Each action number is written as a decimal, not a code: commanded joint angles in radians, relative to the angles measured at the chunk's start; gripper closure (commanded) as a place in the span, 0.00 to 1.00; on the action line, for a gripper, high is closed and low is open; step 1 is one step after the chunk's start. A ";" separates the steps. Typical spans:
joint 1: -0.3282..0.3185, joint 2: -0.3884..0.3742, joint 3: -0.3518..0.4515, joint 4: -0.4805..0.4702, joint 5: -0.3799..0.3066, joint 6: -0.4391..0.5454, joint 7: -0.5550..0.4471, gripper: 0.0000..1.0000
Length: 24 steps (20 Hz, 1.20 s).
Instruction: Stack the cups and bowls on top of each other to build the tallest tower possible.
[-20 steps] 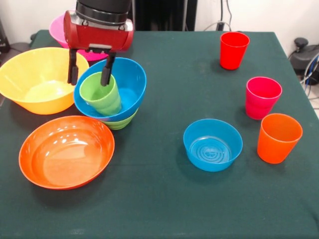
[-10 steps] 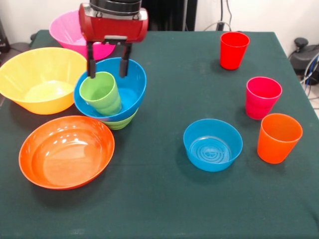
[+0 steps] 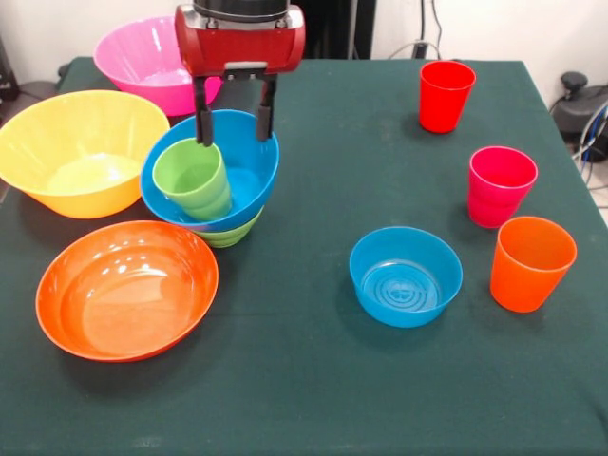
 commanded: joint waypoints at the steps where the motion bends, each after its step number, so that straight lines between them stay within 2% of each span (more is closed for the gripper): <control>1: -0.009 0.022 0.093 0.096 -0.011 0.117 -0.189 0.00; 9: -0.027 0.080 0.110 0.100 -0.022 0.102 -0.175 0.00; 24: -0.042 0.080 0.133 0.125 -0.028 0.107 -0.159 0.00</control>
